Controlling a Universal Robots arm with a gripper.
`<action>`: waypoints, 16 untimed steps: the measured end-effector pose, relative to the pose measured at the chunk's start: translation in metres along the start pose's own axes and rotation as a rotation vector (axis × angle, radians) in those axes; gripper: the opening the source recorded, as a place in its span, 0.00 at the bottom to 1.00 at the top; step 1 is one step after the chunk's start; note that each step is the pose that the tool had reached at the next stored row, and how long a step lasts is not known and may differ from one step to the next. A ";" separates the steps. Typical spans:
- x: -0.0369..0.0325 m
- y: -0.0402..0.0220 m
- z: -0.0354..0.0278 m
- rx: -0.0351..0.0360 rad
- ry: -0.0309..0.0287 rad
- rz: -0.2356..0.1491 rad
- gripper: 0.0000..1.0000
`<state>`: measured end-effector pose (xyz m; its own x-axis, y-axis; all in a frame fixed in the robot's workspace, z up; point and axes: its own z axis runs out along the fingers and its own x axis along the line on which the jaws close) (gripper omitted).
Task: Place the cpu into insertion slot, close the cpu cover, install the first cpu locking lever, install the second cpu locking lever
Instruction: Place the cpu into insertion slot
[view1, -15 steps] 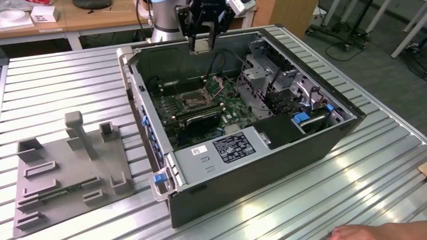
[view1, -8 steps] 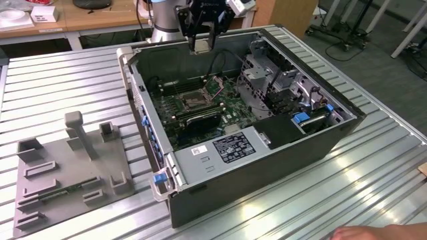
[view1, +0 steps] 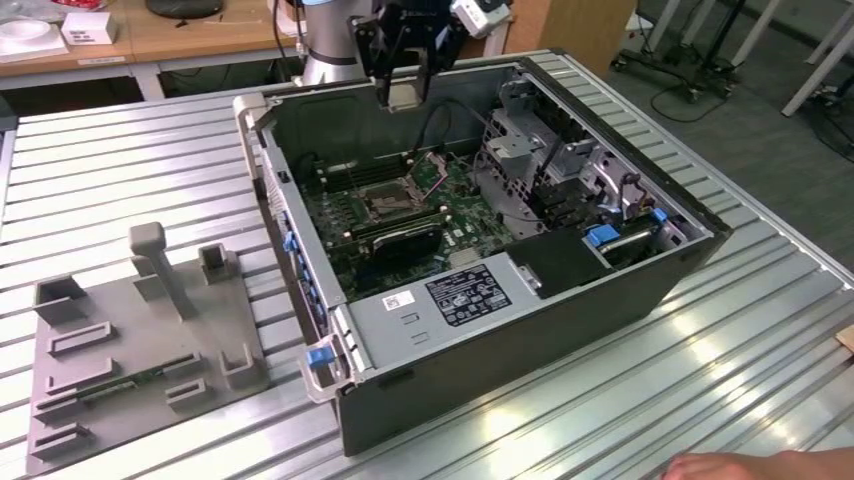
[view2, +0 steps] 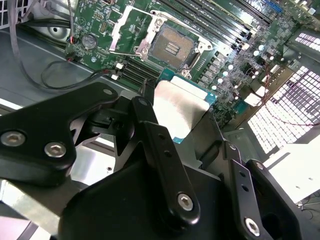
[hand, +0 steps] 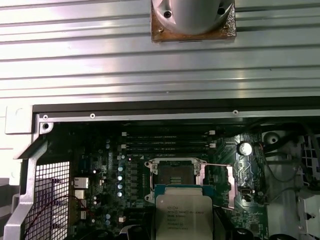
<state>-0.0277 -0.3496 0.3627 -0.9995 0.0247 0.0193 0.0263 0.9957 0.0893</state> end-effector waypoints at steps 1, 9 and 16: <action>0.0000 0.0000 0.0004 0.0000 0.0000 0.000 0.54; 0.0023 -0.0003 0.0029 0.0001 0.0000 0.000 0.54; 0.0025 -0.0003 0.0031 0.0000 0.0000 0.000 0.54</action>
<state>-0.0303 -0.3497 0.3596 -0.9995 0.0248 0.0194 0.0264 0.9957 0.0893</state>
